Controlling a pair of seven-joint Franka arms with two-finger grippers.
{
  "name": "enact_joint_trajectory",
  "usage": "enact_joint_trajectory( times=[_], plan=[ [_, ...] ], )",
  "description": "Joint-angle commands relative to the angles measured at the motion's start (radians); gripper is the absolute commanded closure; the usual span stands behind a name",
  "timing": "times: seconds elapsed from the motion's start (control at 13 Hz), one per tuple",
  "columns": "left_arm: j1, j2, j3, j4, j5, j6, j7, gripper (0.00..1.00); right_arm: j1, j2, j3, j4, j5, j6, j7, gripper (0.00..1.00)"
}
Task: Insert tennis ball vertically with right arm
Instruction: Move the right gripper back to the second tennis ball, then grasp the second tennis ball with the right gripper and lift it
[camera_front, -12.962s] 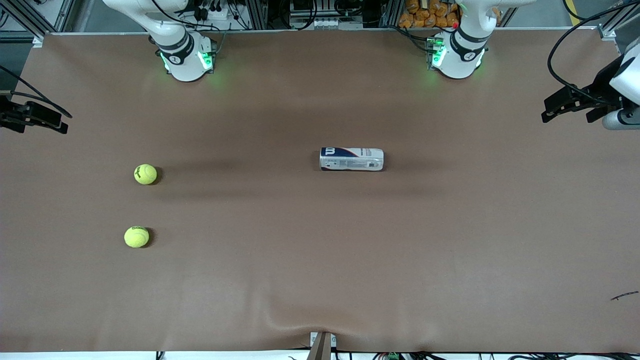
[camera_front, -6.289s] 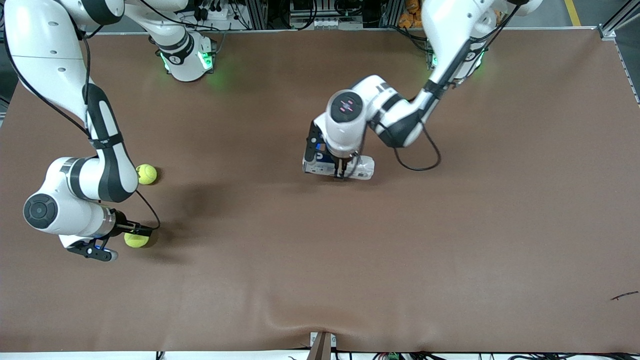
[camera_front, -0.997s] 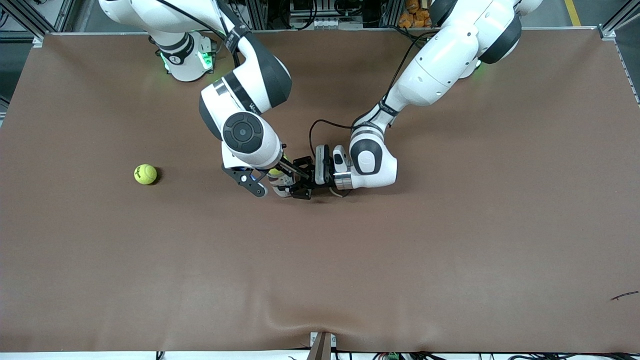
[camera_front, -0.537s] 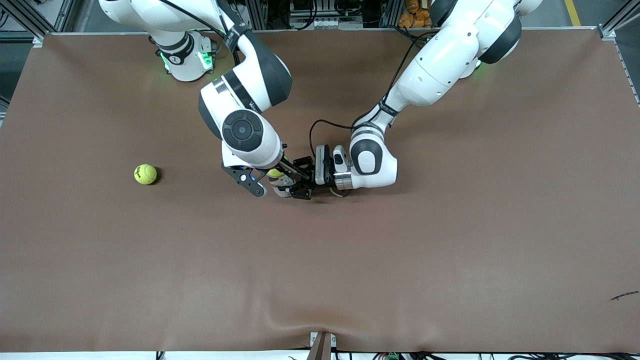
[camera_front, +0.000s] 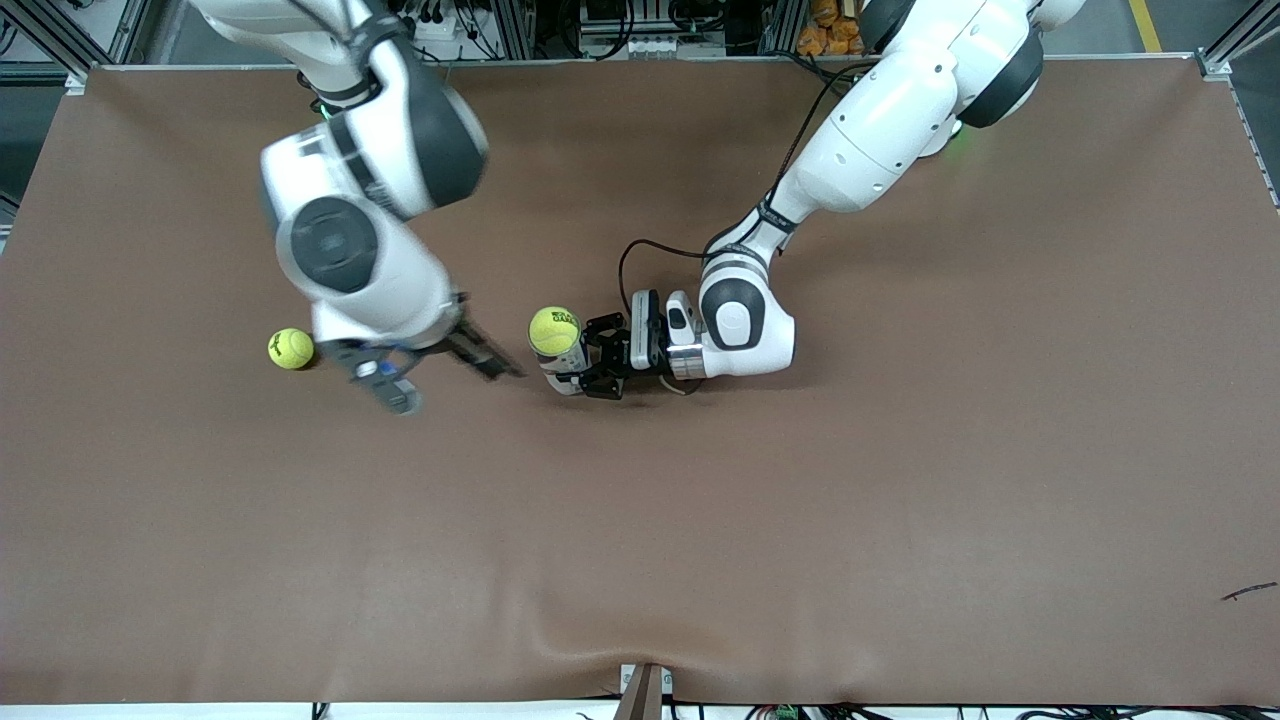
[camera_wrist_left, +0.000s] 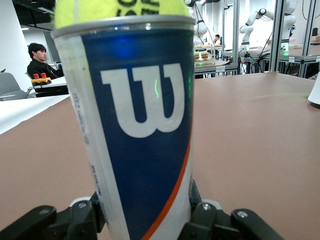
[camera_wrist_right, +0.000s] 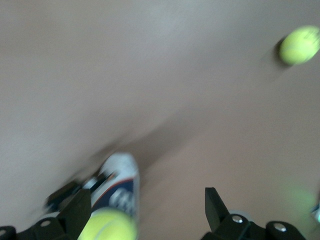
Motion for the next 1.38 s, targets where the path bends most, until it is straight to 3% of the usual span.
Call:
enact_joint_trajectory(
  times=[0.0, 0.46, 0.92, 1.15, 1.3],
  plan=[
    [0.001, 0.007, -0.002, 0.013, -0.015, -0.012, 0.026, 0.38, -0.155, -0.011, 0.017, -0.083, -0.019, -0.008, -0.245, 0.0],
    [0.003, 0.006, -0.002, 0.013, -0.016, -0.012, 0.028, 0.32, -0.33, -0.025, 0.015, -0.28, -0.08, 0.014, -0.581, 0.0],
    [0.003, 0.003, -0.002, 0.01, -0.014, -0.013, 0.029, 0.24, -0.509, -0.068, 0.015, -0.58, -0.083, 0.329, -0.947, 0.0],
    [0.003, 0.001, -0.002, 0.008, -0.013, -0.013, 0.029, 0.2, -0.541, -0.059, 0.017, -0.675, -0.082, 0.448, -1.03, 0.0],
    [0.003, -0.002, -0.002, 0.008, -0.016, -0.012, 0.036, 0.16, -0.559, -0.054, 0.018, -0.699, -0.082, 0.459, -1.043, 0.0]
  ],
)
